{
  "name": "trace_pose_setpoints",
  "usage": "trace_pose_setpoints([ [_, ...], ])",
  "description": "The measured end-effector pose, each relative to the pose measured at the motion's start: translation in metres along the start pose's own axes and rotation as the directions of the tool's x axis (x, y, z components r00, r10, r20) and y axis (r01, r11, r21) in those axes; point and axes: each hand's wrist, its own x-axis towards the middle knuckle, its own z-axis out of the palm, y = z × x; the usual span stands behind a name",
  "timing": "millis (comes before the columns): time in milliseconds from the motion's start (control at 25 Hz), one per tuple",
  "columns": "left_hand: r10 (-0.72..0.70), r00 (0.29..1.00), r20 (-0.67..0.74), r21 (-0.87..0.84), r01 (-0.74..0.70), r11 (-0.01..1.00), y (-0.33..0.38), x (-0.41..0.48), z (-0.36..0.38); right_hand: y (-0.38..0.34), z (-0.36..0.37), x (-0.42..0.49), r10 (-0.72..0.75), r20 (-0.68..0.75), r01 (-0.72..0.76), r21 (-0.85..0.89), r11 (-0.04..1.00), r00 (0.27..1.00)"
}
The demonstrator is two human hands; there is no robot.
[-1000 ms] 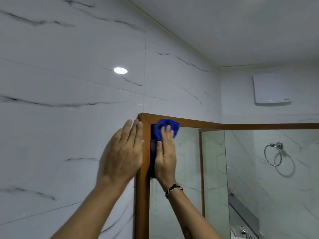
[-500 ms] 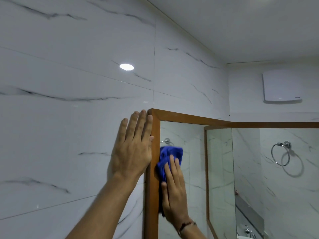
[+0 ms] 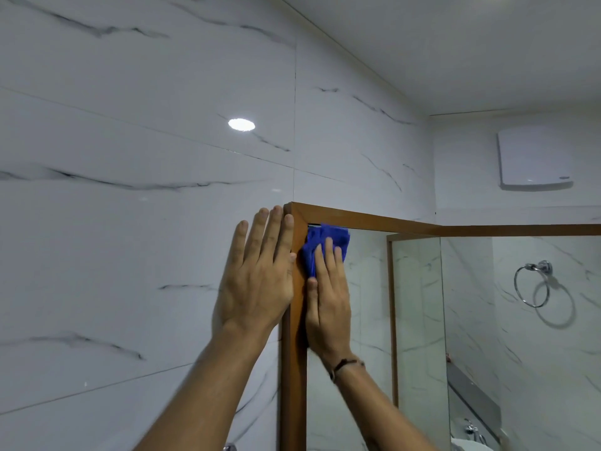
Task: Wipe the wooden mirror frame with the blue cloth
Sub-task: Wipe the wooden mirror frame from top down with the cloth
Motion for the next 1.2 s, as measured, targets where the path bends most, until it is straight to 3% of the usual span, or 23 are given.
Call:
trace_pose_setpoints([
  [200, -0.002, 1.000, 0.018, 0.005, 0.002, 1.000, -0.001, -0.002, -0.001, 0.021, -0.007, -0.149, 0.019, 0.099, -0.012, -0.075, 0.997, 0.995],
  [480, -0.009, 0.999, 0.032, 0.029, 0.008, 1.000, 0.004, -0.001, -0.001, -0.012, -0.002, 0.028, 0.035, 0.009, -0.035, 0.021, 0.999, 0.999],
  [600, -0.006, 0.999, 0.050, 0.023, 0.005, 1.000, 0.004, -0.002, -0.002, -0.003, 0.002, -0.009, 0.046, -0.010, -0.045, 0.031, 0.998, 0.999],
  [760, -0.004, 0.999, 0.042, 0.030, 0.003, 1.000, 0.002, -0.002, -0.001, 0.010, -0.006, -0.104, 0.024, 0.088, -0.024, 0.010, 1.000, 0.996],
  [840, -0.009, 0.999, 0.031, 0.025, 0.008, 1.000, 0.002, -0.003, 0.000, 0.010, -0.008, -0.083, 0.017, 0.105, -0.020, 0.022, 1.000, 0.994],
  [1040, -0.021, 1.000, 0.015, -0.004, 0.021, 1.000, 0.005, -0.002, 0.005, -0.009, 0.001, 0.032, 0.026, -0.022, -0.026, 0.027, 0.999, 0.999],
  [1200, -0.025, 0.999, 0.036, -0.013, 0.025, 1.000, 0.005, -0.004, 0.003, 0.004, 0.004, -0.036, 0.048, -0.023, -0.047, 0.062, 0.997, 0.999],
])
